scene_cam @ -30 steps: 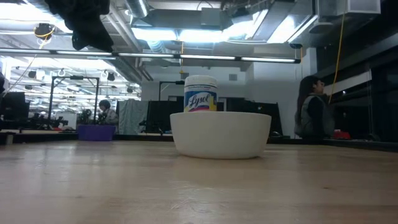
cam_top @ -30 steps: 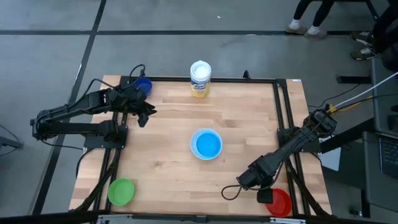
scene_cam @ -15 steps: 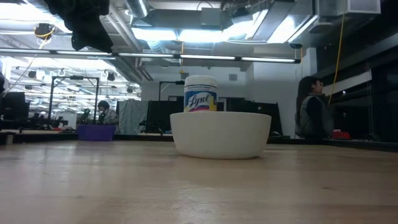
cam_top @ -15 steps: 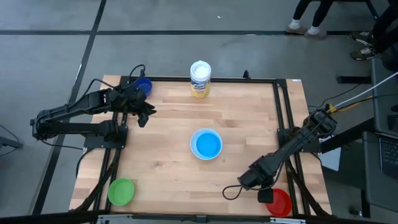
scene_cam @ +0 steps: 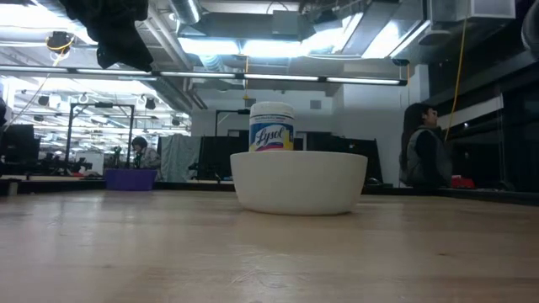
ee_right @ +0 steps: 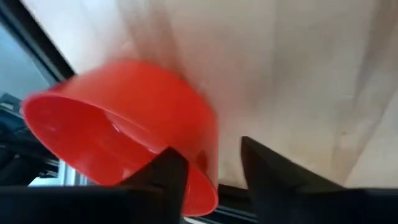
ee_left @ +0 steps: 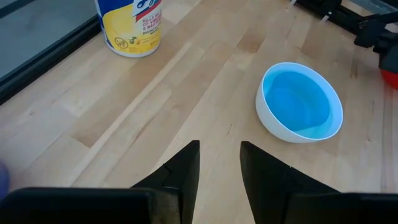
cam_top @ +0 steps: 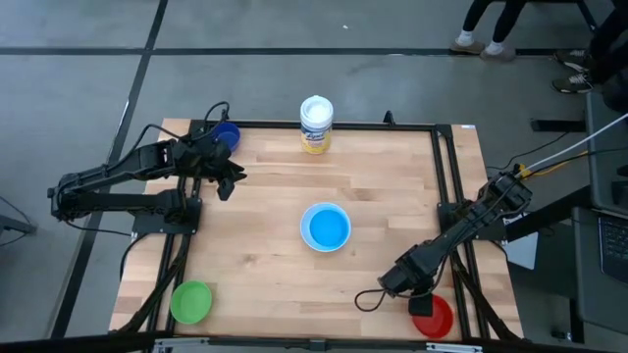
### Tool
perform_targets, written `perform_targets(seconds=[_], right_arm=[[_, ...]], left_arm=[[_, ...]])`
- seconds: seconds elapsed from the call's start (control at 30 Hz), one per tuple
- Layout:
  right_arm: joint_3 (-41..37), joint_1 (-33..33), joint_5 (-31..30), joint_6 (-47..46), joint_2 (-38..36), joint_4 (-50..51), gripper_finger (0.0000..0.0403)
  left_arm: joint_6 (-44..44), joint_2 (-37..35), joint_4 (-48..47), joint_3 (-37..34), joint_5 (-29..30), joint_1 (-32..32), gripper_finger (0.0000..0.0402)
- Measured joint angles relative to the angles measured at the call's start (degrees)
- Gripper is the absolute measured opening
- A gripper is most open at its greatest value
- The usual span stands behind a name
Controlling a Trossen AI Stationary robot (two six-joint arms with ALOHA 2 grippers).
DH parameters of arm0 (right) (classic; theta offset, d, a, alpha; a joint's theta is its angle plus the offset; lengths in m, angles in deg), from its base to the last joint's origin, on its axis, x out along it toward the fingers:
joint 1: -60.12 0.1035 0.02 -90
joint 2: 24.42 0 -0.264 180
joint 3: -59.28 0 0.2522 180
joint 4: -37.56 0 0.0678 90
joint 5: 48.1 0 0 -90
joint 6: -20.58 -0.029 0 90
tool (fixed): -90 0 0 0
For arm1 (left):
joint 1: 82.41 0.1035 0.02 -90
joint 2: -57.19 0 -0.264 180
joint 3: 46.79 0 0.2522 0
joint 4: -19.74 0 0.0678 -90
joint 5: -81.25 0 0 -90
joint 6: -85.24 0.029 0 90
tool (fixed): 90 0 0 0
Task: Nest bowls inside each other
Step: Stack the red bowl on top of the blue bowl
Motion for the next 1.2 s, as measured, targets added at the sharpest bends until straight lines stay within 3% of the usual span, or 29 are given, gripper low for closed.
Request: perform_targets(seconds=[0.1, 0.17, 0.3, 0.43, 0.6, 0.73, 0.83, 0.97, 1.2], right_arm=[[-1.0, -0.3, -1.1, -0.8, 0.0, -0.5, 0.0043], [-1.5, -1.0, -1.7, -2.4, 0.0, -1.2, 0.0015], [-1.6, -4.5, -4.0, -4.7, -2.7, -7.5, 0.0007], [-1.6, -10.5, -9.9, -8.2, -10.3, -11.0, 0.0005], [-1.6, -21.6, -18.4, -10.9, -20.8, -20.2, 0.0003], [-1.4, -31.7, -20.4, -10.7, -24.2, -29.6, 0.0002], [-0.6, -37.9, -20.0, -9.5, -22.9, -28.7, 0.0002], [0.5, -43.8, -15.3, -8.9, -18.7, -27.5, 0.0001], [4.8, -46.6, -6.7, -3.2, -8.2, -24.0, 0.0001]], left_arm=[[0.0, 0.0, 0.0, 0.0, 0.0, 0.0, 0.0112], [0.0, 0.0, 0.0, 0.0, 0.0, 0.0, 0.0112], [-0.6, 0.0, 0.0, 0.0, 0.0, 0.0, 0.0112], [-0.8, 0.0, 0.0, 0.0, 0.0, 0.0, 0.0112], [-1.0, 0.0, 0.4, 0.0, 0.0, 0.0, 0.0112], [-1.0, 0.0, 0.4, 0.0, 0.0, 0.0, 0.0112], [-1.0, 0.0, 0.4, 0.0, 0.0, 0.0, 0.0112], [-1.0, 0.0, 0.4, 0.0, 0.0, 0.0, 0.0112], [-1.0, 0.0, 0.4, 0.0, 0.4, 0.0, 0.0112]])
